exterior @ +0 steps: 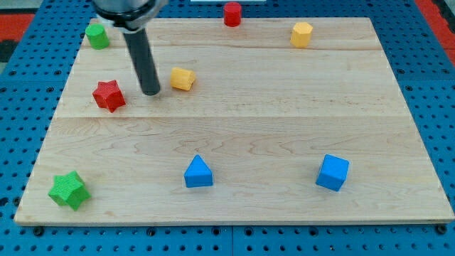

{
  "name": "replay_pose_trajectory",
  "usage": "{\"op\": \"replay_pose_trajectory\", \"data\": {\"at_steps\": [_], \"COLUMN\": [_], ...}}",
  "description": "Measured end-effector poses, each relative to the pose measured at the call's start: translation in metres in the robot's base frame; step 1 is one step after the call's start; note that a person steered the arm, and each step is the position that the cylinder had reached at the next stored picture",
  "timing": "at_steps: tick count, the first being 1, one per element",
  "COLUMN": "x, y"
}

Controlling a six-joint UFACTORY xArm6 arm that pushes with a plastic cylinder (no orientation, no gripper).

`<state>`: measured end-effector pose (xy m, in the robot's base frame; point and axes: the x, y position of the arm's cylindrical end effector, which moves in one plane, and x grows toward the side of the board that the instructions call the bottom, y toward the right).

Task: Slide the yellow heart closer to red circle

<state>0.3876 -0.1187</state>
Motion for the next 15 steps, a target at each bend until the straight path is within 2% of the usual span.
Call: {"op": "replay_pose_trajectory", "data": {"at_steps": [1, 2, 4, 6, 7, 8, 9, 10, 11, 12, 13, 15], "x": [0.000, -0.018, -0.027, -0.038, -0.031, 0.002, 0.012, -0.022, -0.084, -0.101, -0.079, -0.076], "y": [0.012, -0.015, -0.018, 0.028, 0.069, 0.059, 0.086, 0.106, 0.084, 0.104, 0.100, 0.063]}}
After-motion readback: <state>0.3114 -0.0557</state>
